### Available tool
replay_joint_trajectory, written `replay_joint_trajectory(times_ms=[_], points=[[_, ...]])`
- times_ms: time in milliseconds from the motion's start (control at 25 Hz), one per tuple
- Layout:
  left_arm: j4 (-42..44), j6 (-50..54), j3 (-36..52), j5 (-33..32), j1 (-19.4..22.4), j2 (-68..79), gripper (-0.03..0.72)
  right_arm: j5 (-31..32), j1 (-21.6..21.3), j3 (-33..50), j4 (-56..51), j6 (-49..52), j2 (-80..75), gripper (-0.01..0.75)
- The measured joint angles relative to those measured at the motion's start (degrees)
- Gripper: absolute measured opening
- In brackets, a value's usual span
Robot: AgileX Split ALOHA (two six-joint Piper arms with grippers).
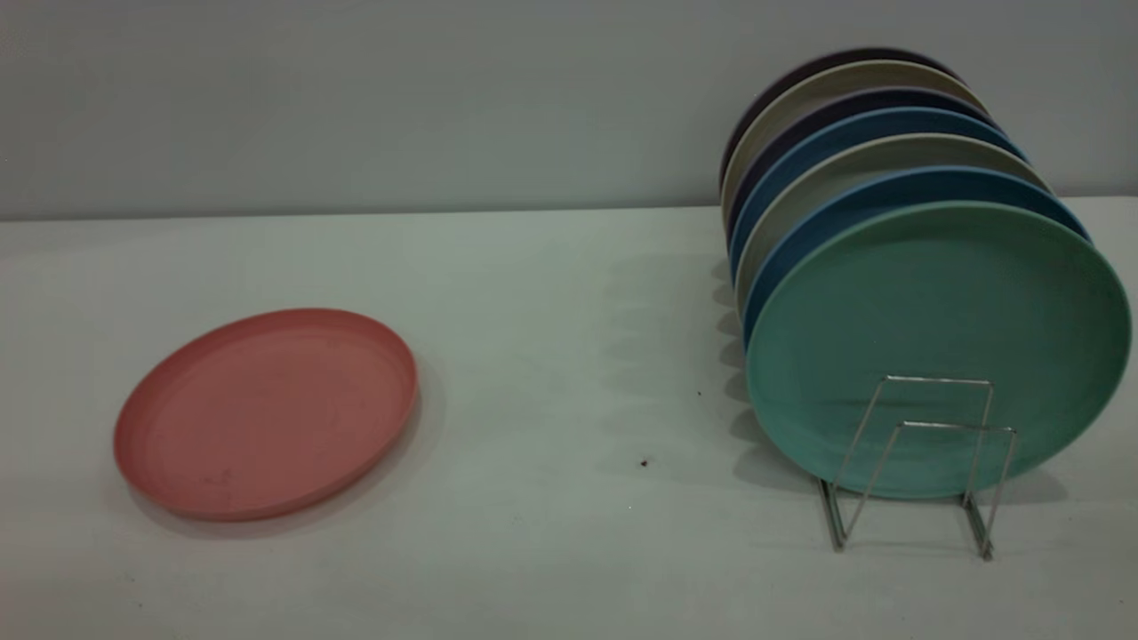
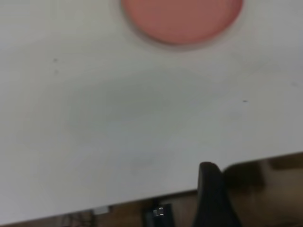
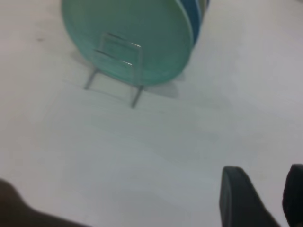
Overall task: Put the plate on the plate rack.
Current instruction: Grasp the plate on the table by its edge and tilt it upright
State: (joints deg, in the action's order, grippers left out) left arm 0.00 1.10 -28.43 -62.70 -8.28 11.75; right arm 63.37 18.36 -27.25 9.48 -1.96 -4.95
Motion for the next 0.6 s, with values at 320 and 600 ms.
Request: replay_joint_trajectory(times_ms=[320,600], points=[[16.5,11.0,-2.4,15.5,0.0,14.7,0.497,-9.1,0.0,-4.3,2.0,0.3,-12.4,0.243],[31.7,28.4,-2.9,24.7,0.0,29.9,0.497,-14.8,0.0,-10.3,-2.7,0.3,-25.8,0.243]])
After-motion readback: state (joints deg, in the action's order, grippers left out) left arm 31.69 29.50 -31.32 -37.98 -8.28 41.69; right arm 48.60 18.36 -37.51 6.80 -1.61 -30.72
